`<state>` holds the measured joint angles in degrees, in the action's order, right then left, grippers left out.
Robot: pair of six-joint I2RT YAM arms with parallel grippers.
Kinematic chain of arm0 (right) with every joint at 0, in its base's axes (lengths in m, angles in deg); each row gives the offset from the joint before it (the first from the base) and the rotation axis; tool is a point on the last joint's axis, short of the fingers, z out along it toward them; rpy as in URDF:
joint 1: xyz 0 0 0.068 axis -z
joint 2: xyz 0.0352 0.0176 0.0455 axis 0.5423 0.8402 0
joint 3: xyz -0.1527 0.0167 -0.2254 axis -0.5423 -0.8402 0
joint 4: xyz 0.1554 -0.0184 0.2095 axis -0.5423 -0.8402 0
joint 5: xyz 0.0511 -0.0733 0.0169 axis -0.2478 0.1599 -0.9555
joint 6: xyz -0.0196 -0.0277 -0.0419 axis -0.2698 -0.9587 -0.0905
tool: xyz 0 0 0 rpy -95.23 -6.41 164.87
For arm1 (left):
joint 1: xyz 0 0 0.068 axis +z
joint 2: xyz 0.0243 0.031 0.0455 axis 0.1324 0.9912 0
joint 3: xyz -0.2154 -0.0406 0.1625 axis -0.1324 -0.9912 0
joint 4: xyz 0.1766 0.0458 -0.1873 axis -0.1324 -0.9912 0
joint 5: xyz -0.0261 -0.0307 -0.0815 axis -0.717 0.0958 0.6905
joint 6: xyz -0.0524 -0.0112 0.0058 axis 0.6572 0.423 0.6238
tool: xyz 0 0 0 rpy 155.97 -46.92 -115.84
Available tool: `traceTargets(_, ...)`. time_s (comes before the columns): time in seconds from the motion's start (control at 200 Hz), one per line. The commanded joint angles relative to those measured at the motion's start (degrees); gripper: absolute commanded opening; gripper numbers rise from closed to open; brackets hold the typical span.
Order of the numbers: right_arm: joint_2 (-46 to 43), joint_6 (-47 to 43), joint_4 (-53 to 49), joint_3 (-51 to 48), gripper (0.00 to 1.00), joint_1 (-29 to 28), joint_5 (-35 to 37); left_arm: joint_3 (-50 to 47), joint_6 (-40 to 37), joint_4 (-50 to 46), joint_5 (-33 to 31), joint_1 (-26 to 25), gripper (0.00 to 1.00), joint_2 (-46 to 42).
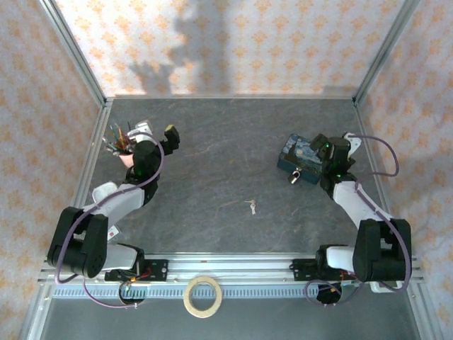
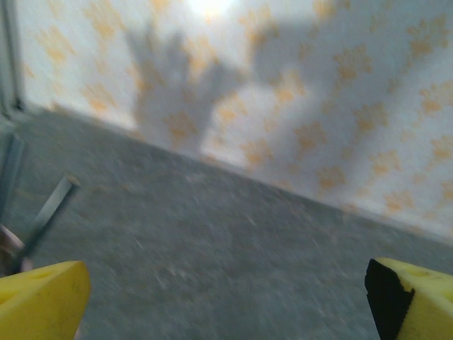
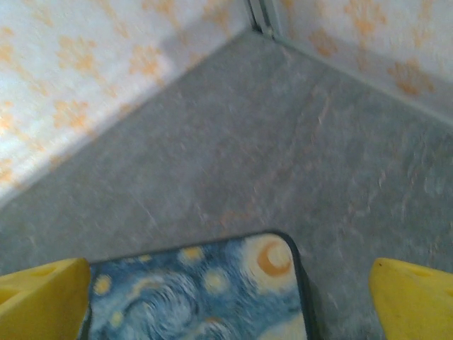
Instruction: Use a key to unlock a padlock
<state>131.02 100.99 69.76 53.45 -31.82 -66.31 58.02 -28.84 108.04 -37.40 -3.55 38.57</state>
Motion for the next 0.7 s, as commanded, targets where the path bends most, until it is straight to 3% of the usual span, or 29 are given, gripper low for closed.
traceTargets(0.0,1.5,4.0,-4.3,0.3,1.00,3.8,-8.7,1.9,10.2,-6.6,6.2,-1.0,0.99,1.7)
traceTargets(0.13,1.9,3.6,0.1,-2.9,1.00,6.6,-16.8,2.3,17.1,-8.6,5.1,-2.4,0.99,2.2)
traceTargets(0.27,4.8,1.0,4.4,-3.9,1.00,6.6,-24.4,2.5,16.9,-7.7,3.5,-7.0,0.99,2.2)
traceTargets(0.38,7.4,-0.1,6.0,-3.4,0.98,6.6,-26.8,2.3,17.0,-5.6,5.9,-8.4,0.99,3.2)
traceTargets(0.545,11.8,-4.2,3.5,-0.4,0.86,6.2,-28.5,-0.6,21.9,2.9,12.0,-8.6,0.99,5.5)
traceTargets(0.696,14.7,-6.6,2.6,1.2,0.79,2.0,-27.0,0.2,23.0,2.3,11.3,-9.5,0.99,7.6)
